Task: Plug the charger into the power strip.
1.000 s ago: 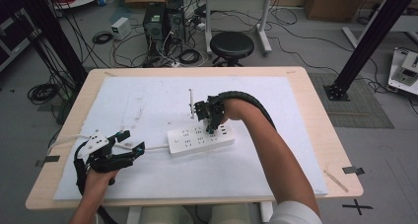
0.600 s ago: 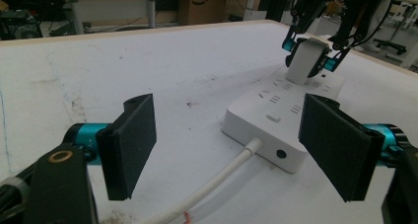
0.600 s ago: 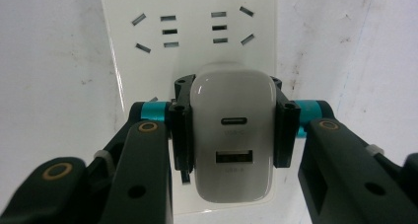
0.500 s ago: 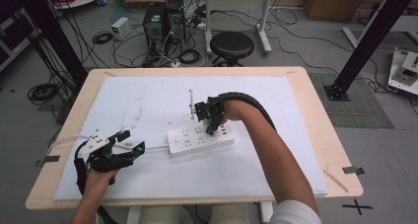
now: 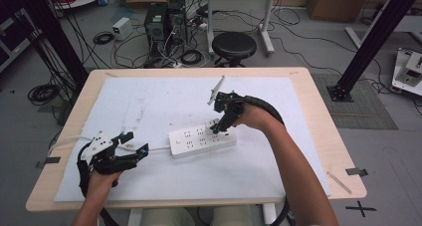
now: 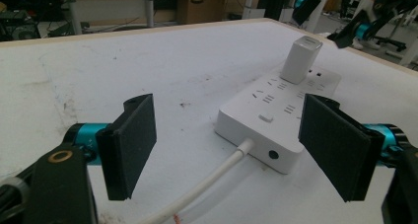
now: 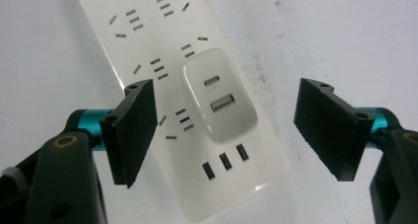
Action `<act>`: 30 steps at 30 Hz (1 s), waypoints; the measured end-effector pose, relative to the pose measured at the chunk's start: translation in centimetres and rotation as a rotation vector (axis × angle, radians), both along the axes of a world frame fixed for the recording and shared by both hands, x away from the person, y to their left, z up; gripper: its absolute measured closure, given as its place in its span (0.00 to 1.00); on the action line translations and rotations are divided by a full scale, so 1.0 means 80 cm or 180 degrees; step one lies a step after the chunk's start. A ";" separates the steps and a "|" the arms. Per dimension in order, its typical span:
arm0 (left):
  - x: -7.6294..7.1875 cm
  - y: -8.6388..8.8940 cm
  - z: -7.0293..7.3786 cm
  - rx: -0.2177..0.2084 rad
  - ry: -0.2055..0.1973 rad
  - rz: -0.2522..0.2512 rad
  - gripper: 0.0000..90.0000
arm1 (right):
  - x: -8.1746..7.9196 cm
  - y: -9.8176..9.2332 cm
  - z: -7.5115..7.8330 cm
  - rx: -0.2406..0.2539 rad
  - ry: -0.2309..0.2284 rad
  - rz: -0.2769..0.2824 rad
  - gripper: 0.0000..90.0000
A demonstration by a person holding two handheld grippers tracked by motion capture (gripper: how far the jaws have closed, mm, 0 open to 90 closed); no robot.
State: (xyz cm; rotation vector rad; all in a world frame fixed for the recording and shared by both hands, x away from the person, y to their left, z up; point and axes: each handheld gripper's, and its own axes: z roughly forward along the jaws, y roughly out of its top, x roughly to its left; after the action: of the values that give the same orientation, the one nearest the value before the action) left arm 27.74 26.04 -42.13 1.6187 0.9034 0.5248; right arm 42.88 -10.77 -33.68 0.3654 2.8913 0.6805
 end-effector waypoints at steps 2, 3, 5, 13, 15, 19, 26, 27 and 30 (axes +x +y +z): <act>-0.001 0.000 0.000 0.0005 -0.0009 0.0007 0.25 | -0.009 -0.024 0.005 0.0156 -0.0042 -0.0211 0.24; -0.001 0.000 0.001 0.0004 -0.0010 0.0009 0.25 | -0.012 -0.034 0.007 0.0221 -0.0067 -0.0283 0.24; -0.002 0.000 0.002 -0.0010 -0.0021 0.0017 0.25 | -0.019 -0.051 0.008 0.0312 -0.0117 -0.0460 0.24; -0.004 -0.002 0.004 0.0019 -0.0023 -0.0002 0.25 | -0.059 -0.121 -0.004 0.0570 -0.0313 -0.1172 0.24; -0.005 -0.002 0.005 0.0015 -0.0019 -0.0001 0.25 | -0.069 -0.133 -0.009 0.0607 -0.0351 -0.1305 0.24; -0.004 0.000 0.005 0.0031 -0.0015 0.0006 0.25 | -0.088 -0.151 -0.017 0.0734 -0.0362 -0.1496 0.24; -0.001 -0.001 0.006 0.0042 -0.0015 -0.0007 0.25 | -0.110 -0.167 -0.025 0.0907 -0.0457 -0.1662 0.24; -0.001 -0.001 0.007 0.0058 -0.0014 -0.0011 0.25 | -0.117 -0.173 -0.028 0.0945 -0.0481 -0.1716 0.24; -0.002 -0.003 0.007 0.0051 -0.0016 -0.0021 0.25 | -0.122 -0.177 -0.032 0.0960 -0.0475 -0.1757 0.24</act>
State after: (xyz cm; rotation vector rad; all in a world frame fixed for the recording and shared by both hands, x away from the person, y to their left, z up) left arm 27.57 25.77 -41.54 1.6337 0.8920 0.5325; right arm 33.13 -24.91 -36.28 1.0461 2.3720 0.9768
